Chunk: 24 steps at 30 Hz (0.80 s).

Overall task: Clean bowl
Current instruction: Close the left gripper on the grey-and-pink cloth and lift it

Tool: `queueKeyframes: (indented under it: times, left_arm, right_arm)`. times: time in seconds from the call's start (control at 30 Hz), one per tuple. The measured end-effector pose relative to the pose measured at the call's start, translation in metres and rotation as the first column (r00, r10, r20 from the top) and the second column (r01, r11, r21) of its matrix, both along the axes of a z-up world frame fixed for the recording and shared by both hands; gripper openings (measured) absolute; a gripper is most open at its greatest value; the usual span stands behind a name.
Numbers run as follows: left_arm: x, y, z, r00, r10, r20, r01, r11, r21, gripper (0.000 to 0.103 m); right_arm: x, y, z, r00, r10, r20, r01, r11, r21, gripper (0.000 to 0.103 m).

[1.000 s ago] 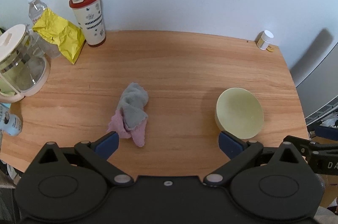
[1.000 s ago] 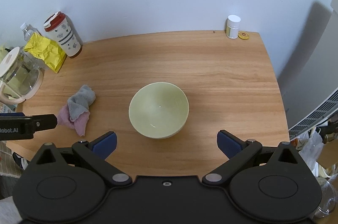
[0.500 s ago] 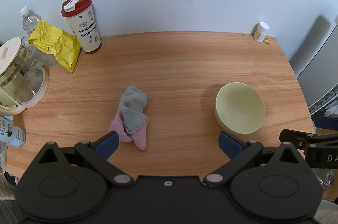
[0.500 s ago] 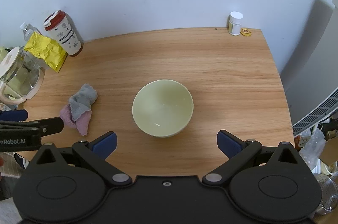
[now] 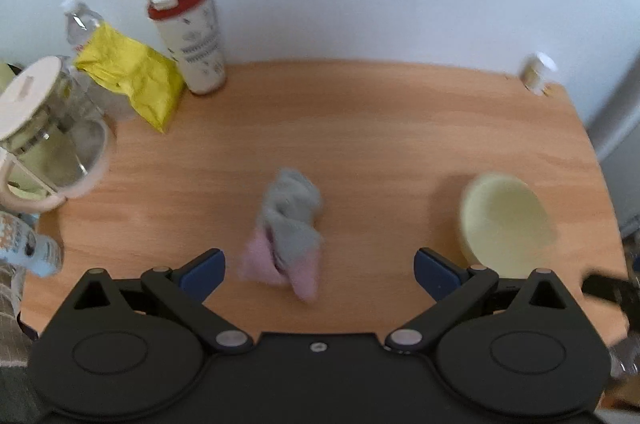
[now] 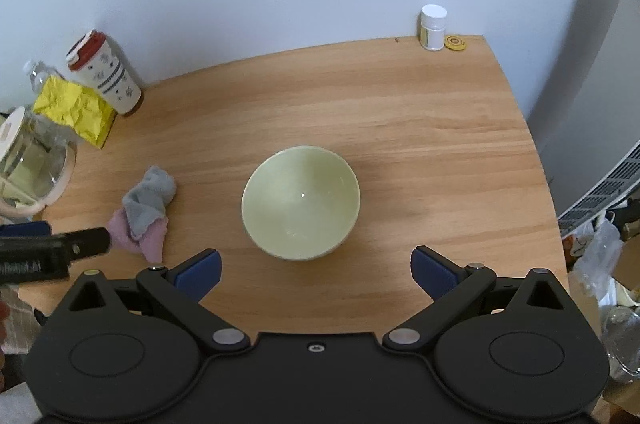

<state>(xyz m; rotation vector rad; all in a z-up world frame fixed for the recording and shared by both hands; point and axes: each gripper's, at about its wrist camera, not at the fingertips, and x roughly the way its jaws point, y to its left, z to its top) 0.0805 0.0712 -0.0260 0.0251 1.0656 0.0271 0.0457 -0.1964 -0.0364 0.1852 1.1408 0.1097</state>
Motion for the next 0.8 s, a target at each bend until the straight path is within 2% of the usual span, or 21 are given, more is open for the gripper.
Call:
queueKeyframes:
  times: [0.13,0.2,0.3,0.37,0.43,0.53,0.63,0.7,0.73,0.8]
  left_arm:
    - [0.017,0.005,-0.015,0.997,-0.063,0.053,0.062,0.998,0.03,0.103]
    - [0.03,0.006,-0.032,0.988,-0.14,0.072,0.138,0.99,0.04,0.103]
    - [0.039,0.005,-0.056,0.955,-0.276,0.107,0.269,0.96,0.073,0.103]
    - [0.041,0.006,-0.067,0.945,-0.313,0.096,0.304,0.948,0.097,0.102]
    - [0.042,0.014,-0.08,0.94,-0.333,0.079,0.329,0.943,0.055,0.102]
    - [0.042,0.024,-0.095,0.935,-0.349,0.068,0.349,0.937,0.002,0.102]
    - [0.038,0.026,-0.102,0.911,-0.402,0.092,0.401,0.916,0.026,0.102]
    - [0.036,0.025,-0.11,0.887,-0.454,0.089,0.452,0.891,0.044,0.101]
    - [0.036,0.025,-0.111,0.885,-0.458,0.088,0.455,0.889,0.047,0.096]
    - [0.035,0.022,-0.116,0.87,-0.487,0.082,0.479,0.872,0.099,0.087]
  right_arm:
    - [0.005,0.002,-0.011,1.0,0.011,-0.025,-0.009,0.997,0.078,0.092]
    - [0.01,-0.001,-0.018,0.999,-0.006,-0.038,0.011,0.992,0.125,0.085]
    - [0.017,-0.005,-0.031,0.999,-0.041,-0.031,0.044,0.994,0.104,0.067]
    - [0.021,-0.007,-0.04,0.997,-0.057,-0.047,0.061,0.994,0.091,0.066]
    - [0.023,-0.008,-0.048,0.996,-0.065,-0.056,0.07,0.993,0.095,0.057]
    - [0.028,-0.012,-0.066,0.994,-0.077,-0.079,0.085,0.991,0.105,0.054]
    - [0.035,-0.012,-0.077,0.991,-0.092,-0.098,0.104,0.987,0.125,0.052]
    - [0.041,-0.01,-0.084,0.992,-0.084,-0.095,0.095,0.989,0.11,0.052]
    - [0.042,-0.008,-0.087,0.992,-0.078,-0.096,0.088,0.991,0.101,0.052]
    - [0.045,-0.008,-0.089,0.995,-0.038,-0.093,0.048,0.993,0.104,0.053]
